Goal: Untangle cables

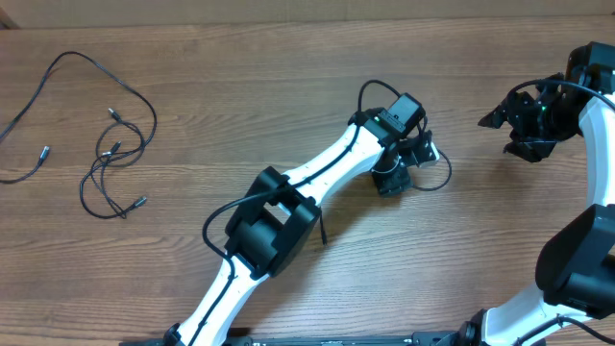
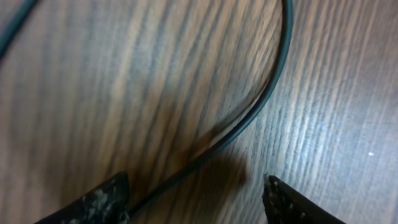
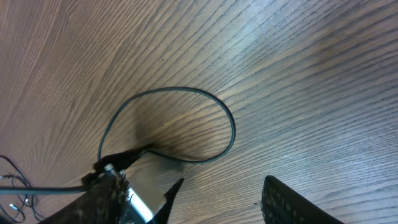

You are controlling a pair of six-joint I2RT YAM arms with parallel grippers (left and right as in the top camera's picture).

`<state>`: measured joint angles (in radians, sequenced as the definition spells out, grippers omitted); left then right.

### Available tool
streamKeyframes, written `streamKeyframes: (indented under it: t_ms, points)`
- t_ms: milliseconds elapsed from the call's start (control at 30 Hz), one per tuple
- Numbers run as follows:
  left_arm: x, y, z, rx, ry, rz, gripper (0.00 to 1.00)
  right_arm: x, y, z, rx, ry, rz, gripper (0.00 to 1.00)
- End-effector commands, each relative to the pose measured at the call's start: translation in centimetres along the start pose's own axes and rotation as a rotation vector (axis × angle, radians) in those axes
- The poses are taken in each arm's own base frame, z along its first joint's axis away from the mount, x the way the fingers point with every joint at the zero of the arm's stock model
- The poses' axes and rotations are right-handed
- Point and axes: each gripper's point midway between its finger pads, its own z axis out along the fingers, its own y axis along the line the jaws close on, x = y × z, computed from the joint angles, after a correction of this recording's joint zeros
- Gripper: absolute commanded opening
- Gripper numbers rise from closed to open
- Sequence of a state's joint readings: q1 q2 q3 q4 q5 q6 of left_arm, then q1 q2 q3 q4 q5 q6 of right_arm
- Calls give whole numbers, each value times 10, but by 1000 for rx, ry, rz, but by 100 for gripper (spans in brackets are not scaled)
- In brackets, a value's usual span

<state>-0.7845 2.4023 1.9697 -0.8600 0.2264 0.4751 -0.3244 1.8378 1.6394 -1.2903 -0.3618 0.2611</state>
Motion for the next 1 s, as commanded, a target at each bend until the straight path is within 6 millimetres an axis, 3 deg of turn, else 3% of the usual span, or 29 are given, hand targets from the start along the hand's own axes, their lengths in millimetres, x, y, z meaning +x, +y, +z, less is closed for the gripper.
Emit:
streamKeyframes:
  t_ms: [0, 200, 333, 367, 400, 433, 500, 633, 733, 833, 967]
  points:
    - [5, -2, 13, -11, 31, 24, 68, 0, 1, 3, -5, 7, -8, 68]
    - [11, 5, 19, -49, 59, -4, 62, -1, 2, 3, -6, 3, -9, 68]
    - [19, 5, 29, -46, 84, -57, 52, -1, 2, 3, -6, 3, -9, 68]
    - [20, 5, 30, -44, 88, -60, 45, -1, 2, 3, -6, 3, -10, 68]
    - [20, 5, 31, -49, 90, -72, 31, -1, 2, 3, -6, 2, -10, 68]
    - [21, 10, 30, -76, 94, -103, 8, -1, 2, 3, -6, 3, -10, 68]
    - [23, 26, 23, -176, 114, -191, 4, -1, 2, 3, -6, 2, -13, 68]
    - [18, 65, -19, -414, 103, -359, 4, -2, 2, 3, -8, -4, -16, 68]
    - [-3, 85, -70, -510, 10, -453, 4, -3, 2, 3, -9, -6, -16, 68]
    - [-24, 100, -134, -551, -124, -579, 4, -3, 2, 3, -9, -5, -16, 68]
    - [-33, 114, -207, -553, -266, -663, 4, -1, 2, 3, -7, 1, -13, 68]
